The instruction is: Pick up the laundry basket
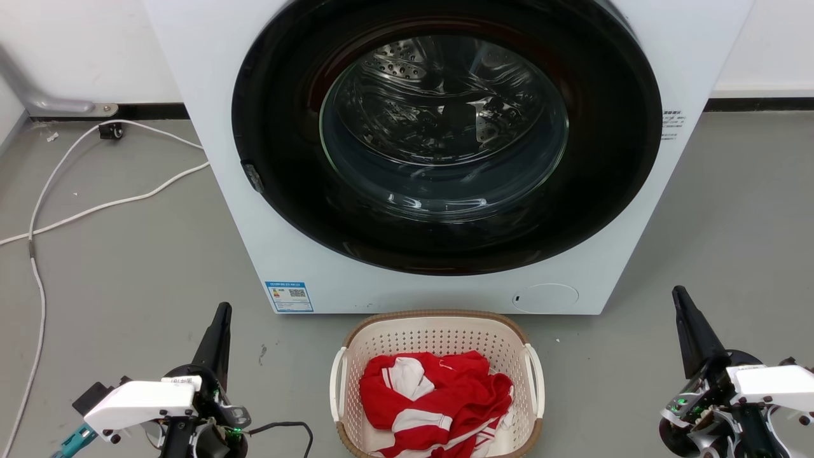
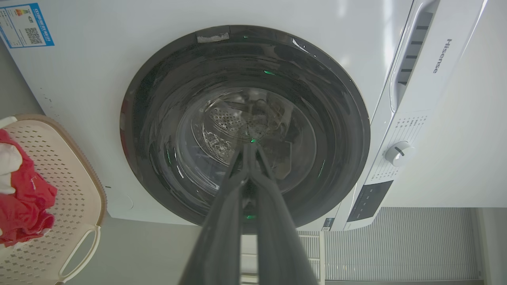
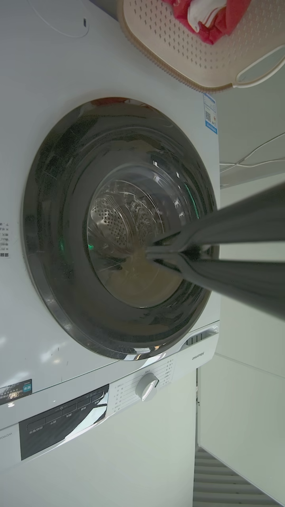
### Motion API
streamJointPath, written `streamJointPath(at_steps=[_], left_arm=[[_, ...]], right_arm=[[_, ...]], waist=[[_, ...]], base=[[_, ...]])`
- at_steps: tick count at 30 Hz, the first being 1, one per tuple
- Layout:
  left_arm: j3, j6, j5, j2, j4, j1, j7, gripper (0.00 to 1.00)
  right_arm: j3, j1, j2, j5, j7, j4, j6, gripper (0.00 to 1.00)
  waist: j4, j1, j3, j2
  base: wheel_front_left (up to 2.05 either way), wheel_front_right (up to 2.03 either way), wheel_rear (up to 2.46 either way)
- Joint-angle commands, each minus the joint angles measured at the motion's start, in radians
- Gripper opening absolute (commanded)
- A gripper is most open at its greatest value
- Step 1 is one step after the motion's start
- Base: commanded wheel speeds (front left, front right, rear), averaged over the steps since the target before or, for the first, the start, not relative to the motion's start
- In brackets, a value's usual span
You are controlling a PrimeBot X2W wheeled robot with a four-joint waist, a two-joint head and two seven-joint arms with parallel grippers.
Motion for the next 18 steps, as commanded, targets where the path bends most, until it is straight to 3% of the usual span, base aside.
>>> streamJointPath(at_steps=[1,18], left_arm=[[0.003,-0.003,-0.001,-0.001,0.001,-0.007,0.005,0.0],[0.006,-0.003,0.002,-0.002,0.001,-0.008,0.006,0.0]], right_arm=[[-0.001,-0.012,0.002,-0.004,0.003,0.001,0.0,0.0],[-0.004,-0.013,0.005,-0.006,0.004,0.002,0.0,0.0]], waist=[[0.0,0.0,0.0,0.0],[0.0,0.0,0.0,0.0]], base=[[0.0,0.0,0.0],[0.0,0.0,0.0]])
